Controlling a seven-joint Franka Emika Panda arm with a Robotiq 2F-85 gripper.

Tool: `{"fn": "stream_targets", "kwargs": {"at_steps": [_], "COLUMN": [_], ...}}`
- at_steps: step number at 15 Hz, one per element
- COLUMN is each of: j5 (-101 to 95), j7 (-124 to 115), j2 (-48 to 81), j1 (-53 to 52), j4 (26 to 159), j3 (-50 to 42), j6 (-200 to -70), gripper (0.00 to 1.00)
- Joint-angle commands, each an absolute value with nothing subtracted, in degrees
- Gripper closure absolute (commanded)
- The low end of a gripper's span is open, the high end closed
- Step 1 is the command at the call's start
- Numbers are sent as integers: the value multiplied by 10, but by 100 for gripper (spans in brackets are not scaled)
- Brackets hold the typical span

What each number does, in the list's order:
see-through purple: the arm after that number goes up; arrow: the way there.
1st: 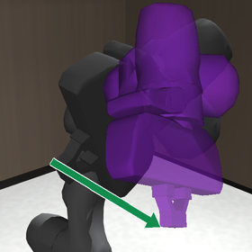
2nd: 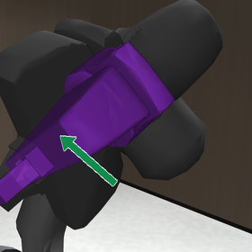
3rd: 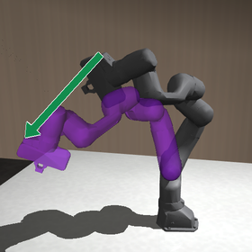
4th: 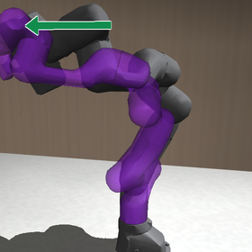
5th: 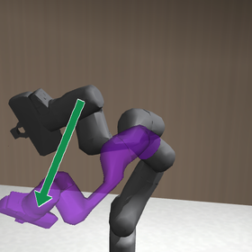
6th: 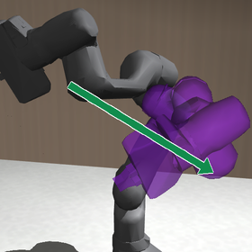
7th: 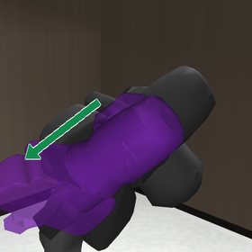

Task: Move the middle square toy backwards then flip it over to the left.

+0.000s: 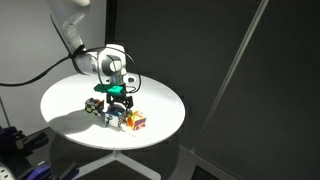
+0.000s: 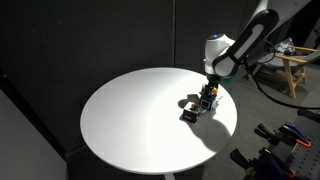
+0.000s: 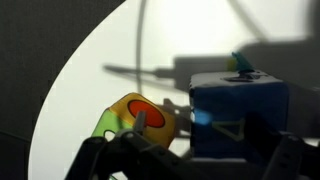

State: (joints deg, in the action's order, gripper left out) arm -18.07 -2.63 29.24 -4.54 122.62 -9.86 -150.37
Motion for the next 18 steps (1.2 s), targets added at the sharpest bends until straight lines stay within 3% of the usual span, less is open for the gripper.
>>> {"fn": "stream_targets", "kwargs": {"at_steps": [1, 18], "j5": [-203, -272], "j7": [-51, -108], "j2": [291, 282], "j1": [-56, -102], "j4": [1231, 1257], "j3": [-107, -119], "j6": [-1503, -1511], "gripper": [0, 0]}}
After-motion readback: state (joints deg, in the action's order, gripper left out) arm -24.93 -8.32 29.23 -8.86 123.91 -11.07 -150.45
